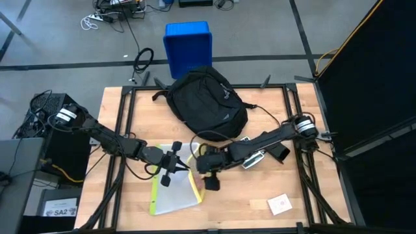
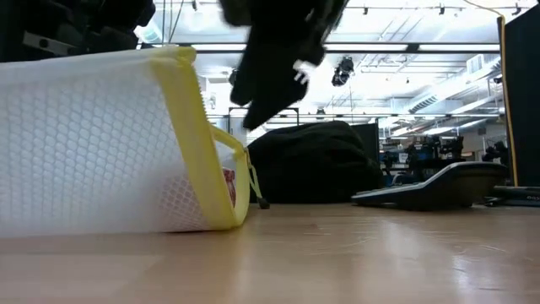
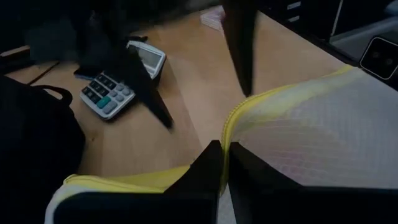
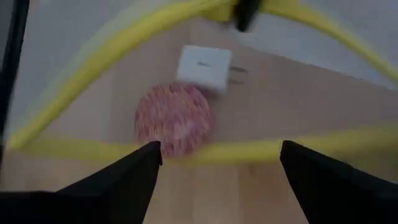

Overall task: Unpack backpack
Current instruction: Put the game card into the yellow zip bag

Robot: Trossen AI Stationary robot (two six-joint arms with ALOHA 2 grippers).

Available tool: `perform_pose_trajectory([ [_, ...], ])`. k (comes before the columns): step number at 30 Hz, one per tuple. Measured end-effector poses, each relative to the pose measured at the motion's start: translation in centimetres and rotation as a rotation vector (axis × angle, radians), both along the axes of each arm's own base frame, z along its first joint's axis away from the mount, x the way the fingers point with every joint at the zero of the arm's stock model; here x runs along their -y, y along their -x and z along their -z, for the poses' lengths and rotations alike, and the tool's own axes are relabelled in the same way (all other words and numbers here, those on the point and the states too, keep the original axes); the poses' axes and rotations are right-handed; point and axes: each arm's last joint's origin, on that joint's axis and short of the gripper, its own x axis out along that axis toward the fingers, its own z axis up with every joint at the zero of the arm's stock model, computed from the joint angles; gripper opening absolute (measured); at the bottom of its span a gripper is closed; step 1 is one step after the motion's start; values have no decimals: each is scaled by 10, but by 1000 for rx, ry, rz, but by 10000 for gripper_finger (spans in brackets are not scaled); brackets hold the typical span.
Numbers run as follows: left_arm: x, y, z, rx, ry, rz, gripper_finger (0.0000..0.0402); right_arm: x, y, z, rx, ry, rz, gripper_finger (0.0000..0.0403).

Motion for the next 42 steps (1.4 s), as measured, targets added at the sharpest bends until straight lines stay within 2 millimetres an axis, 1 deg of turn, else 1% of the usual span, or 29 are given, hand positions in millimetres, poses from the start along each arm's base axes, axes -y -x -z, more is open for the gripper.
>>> perform_pose_trajectory([
  [4,0,0,0,-4,-1,1,0,-12,31,-9,-155,81,25,296],
  [7,0,0,0,-6,2,2,0,-27,55,-29,-156,122,60,280],
  [9,0,0,0,-6,3,1,0,-39,72,-33,-153,116,74,268],
  [11,0,0,1,-8,9,-1,0,-50,92,-29,-207,105,112,256],
  [14,0,0,1,-11,19,-5,0,-62,126,-19,-355,60,241,241],
  [16,0,0,1,-10,20,-6,0,-74,147,-10,-445,32,320,235],
  [18,0,0,1,-11,20,-6,0,-87,165,1,-517,-1,357,234],
  [21,0,0,1,-10,22,-6,0,-104,187,10,-599,-19,324,238],
  [26,0,0,0,-6,24,-7,0,-123,220,21,-620,66,192,259],
  [30,0,0,0,-9,34,-11,0,-132,237,26,-624,101,103,278],
  [33,0,0,0,-9,34,-11,0,-136,244,26,-621,106,98,292],
  [37,0,0,1,-14,33,-12,0,-143,240,28,-589,47,111,316],
  [40,0,0,1,-16,37,-13,0,-150,236,35,-555,11,61,339],
  [42,0,0,1,-17,37,-14,0,-154,234,43,-570,20,23,354],
])
